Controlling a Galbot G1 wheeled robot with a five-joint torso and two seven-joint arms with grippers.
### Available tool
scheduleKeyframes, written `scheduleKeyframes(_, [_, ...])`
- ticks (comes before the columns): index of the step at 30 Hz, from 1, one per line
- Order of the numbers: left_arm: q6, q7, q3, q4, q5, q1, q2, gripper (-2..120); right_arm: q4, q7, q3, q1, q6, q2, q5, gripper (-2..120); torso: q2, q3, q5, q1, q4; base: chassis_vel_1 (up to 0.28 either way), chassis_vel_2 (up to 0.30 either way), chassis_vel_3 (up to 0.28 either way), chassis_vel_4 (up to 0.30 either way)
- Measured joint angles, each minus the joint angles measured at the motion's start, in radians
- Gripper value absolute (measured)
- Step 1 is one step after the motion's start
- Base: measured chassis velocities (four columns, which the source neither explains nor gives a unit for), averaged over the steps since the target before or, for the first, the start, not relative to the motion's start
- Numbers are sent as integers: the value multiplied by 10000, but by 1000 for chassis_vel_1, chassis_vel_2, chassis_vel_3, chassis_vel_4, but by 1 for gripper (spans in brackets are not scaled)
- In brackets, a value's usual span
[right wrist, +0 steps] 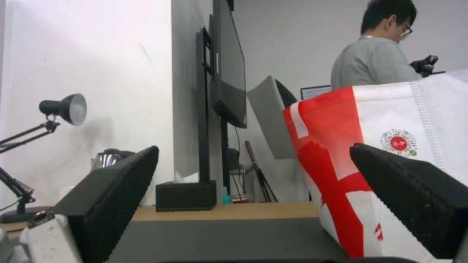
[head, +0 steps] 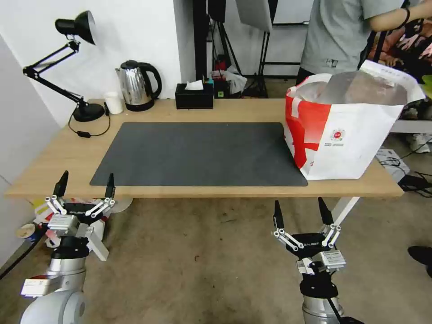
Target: Pick up the trash from the table and place it into the takeout bag.
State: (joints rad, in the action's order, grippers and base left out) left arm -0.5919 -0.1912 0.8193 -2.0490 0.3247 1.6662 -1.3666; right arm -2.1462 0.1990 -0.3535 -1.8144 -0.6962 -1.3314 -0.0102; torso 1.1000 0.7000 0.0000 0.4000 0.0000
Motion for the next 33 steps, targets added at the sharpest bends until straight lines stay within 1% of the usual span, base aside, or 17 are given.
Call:
scheduleKeyframes(5, [-125, -135, 7, -2, 1, 195, -108, 100, 0, 1, 0, 0, 0, 0, 0, 100, 0, 0, 0, -1, 0, 0, 0, 0, 0])
scheduleKeyframes(13, [-525, -417, 120, -30, -5, 689, -352, 100, 0, 0, 0, 0, 0, 0, 0, 100, 0, -1, 0, 0, 0, 0, 0, 0, 0])
scheduleKeyframes(19, [-774, -559, 153, 57, -16, 897, -405, 100, 0, 0, 0, 0, 0, 0, 0, 100, 0, 0, 0, -1, 0, 0, 0, 0, 0])
scheduleKeyframes(23, [-1047, -765, 138, 245, -17, 969, -527, 100, 0, 1, 0, 0, 0, 0, 0, 100, 0, 0, 0, 0, 0, 0, 0, 0, 0])
scheduleKeyframes(25, [-1070, -782, 131, 270, -18, 975, -544, 100, 0, 0, 1, 0, 0, 0, 0, 100, 0, 0, 0, -1, 0, 0, 0, 0, 0])
scheduleKeyframes(28, [-1380, -972, 52, 599, -12, 959, -711, 100, 0, 0, 0, 0, 0, 0, 0, 100, 0, 0, -1, -1, 0, 0, 0, 0, 0])
scheduleKeyframes(33, [-1646, -1047, -37, 942, -11, 904, -854, 100, 0, 0, 0, 0, 0, 0, 0, 100, 0, 0, -1, -1, 0, 0, 0, 0, 0])
